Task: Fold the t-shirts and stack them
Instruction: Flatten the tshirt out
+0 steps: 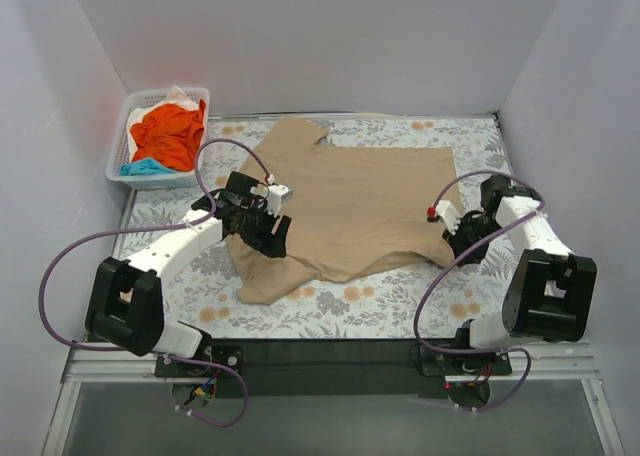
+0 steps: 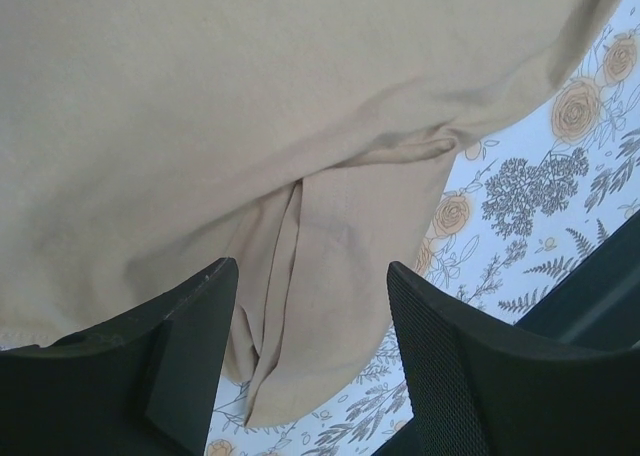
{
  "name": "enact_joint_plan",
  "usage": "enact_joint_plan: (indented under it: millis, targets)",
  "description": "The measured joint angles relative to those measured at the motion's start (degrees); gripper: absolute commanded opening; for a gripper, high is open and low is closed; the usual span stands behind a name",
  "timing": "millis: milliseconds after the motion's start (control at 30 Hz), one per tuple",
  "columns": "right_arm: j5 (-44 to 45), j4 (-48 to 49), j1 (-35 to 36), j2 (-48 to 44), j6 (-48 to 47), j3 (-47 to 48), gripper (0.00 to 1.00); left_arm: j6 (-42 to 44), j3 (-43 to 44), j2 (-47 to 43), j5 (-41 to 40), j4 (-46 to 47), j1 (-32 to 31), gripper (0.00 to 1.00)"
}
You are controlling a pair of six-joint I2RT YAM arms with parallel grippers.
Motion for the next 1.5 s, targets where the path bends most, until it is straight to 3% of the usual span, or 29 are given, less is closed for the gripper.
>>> enact_joint_plan:
  millis: [133,200,333,367,533,633,867,1067,1367,1500]
  targets:
    - [4.3,2.4,-0.9,-4.9,-8.9,-9.5,0.02,1.1,-1.2,-0.7,0.0,-0.7,0.0,0.56]
    - [5.7,2.7,-1.7,-7.3,-11.9,-10.8,0.09,1.6,-1.7,-0.9,-0.1,-1.0,0.0,0.56]
    - [7.3,4.8,-4.5,-8.6,-15.2,-9.9,0.53,2.7,-1.8,-1.4,-0.5,-1.8,0.0,0.56]
    - [7.5,5.1,-5.2,-8.5,-15.6,-9.3,0.55,2.9,-1.8,-1.6,-0.5,-1.8,0.0,0.56]
    - [6.8,4.1,-7.2,-7.5,-16.9,-4.0,0.46,3.9,-1.8,-1.9,-1.2,-2.4,-0.1,0.54]
    - [4.3,2.9,-7.3,-7.3,-16.0,-0.7,0.46,4.8,-1.8,-1.9,-2.2,-2.9,-0.5,0.52]
    - [-1.7,1.3,-6.4,0.3,-6.8,3.4,0.36,5.2,-1.7,-0.7,-3.0,-1.9,-3.3,0.49]
    - [-2.3,1.0,-6.2,8.3,0.6,3.4,0.42,4.5,-1.2,6.3,-3.0,0.7,-5.0,0.49]
    - [-2.5,0.1,-6.3,8.9,4.8,4.3,0.43,3.2,-0.4,10.4,-2.2,3.5,-6.7,0.47]
    - [-2.5,0.1,-6.3,8.9,5.4,4.5,0.42,2.7,-0.2,10.4,-1.6,4.6,-7.5,0.40]
